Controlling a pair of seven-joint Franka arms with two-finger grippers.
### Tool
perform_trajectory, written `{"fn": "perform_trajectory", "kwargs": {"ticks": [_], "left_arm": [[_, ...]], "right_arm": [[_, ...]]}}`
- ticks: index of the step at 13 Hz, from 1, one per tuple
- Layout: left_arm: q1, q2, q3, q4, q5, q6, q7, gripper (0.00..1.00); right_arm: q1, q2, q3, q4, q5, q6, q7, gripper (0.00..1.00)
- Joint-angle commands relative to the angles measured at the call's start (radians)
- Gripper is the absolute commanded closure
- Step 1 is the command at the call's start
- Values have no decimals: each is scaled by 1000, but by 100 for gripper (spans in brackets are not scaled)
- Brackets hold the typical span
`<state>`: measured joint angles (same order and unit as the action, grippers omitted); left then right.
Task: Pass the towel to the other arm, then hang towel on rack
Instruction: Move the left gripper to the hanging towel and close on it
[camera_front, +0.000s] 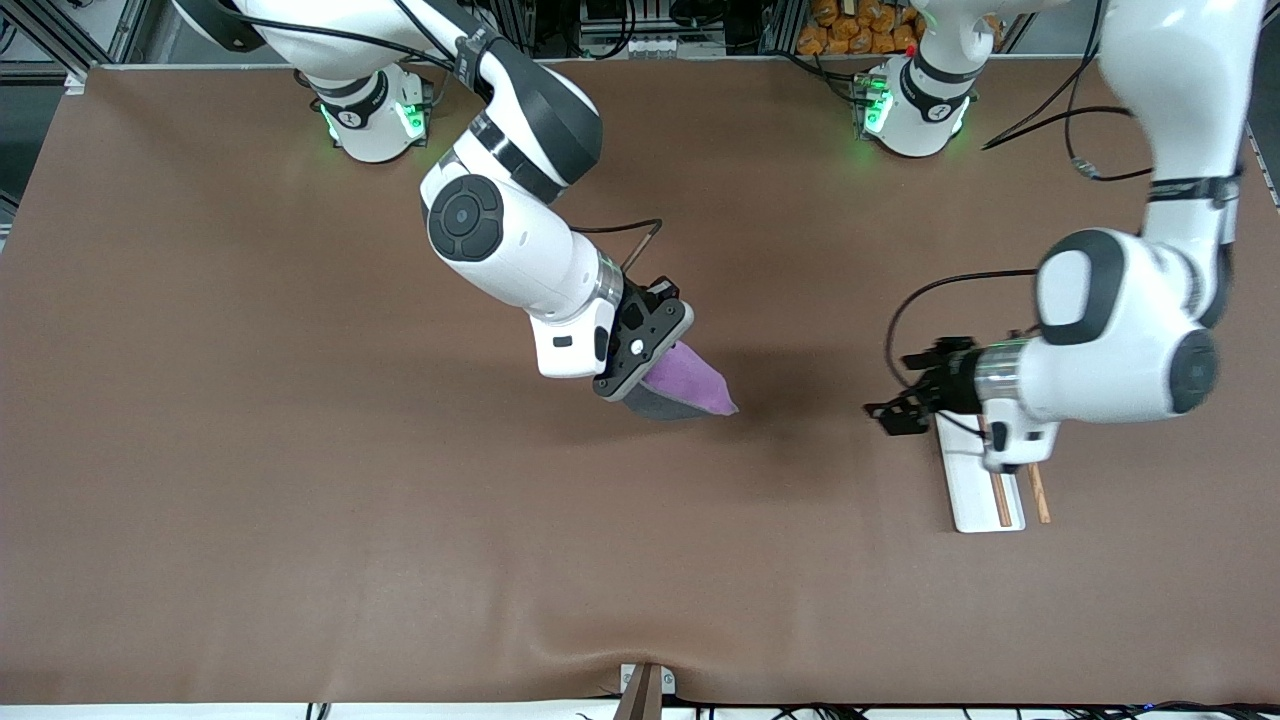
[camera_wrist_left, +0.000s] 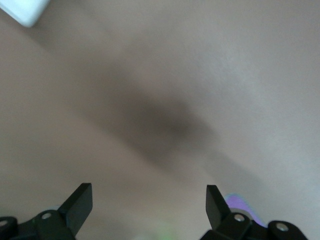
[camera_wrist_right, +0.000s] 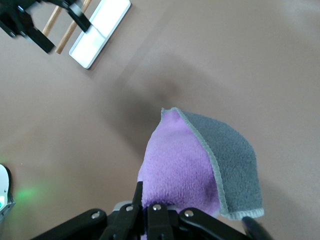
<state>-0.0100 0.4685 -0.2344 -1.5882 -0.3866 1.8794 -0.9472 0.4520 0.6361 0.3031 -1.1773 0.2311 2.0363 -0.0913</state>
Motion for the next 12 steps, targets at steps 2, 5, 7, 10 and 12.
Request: {"fn": "perform_trajectory", "kwargs": {"ticks": [2, 5, 7, 10, 12], "left_arm": [[-71, 106, 3, 91, -41, 91, -114, 0], [-132, 146, 3, 97, -72, 171, -211, 0], [-177, 160, 4, 97, -89, 207, -264, 0], [-191, 167, 3, 96, -98, 208, -308, 0], [-203, 168, 4, 96, -150, 208, -308, 0]], "right_arm": [[-1, -1, 5, -5, 17, 10, 18, 100], [-1, -3, 5, -5, 17, 10, 18, 100], [-1, -3, 5, -5, 17, 10, 16, 100], [0, -3, 5, -5, 17, 10, 16, 100], [0, -3, 5, -5, 17, 10, 16, 100]]}}
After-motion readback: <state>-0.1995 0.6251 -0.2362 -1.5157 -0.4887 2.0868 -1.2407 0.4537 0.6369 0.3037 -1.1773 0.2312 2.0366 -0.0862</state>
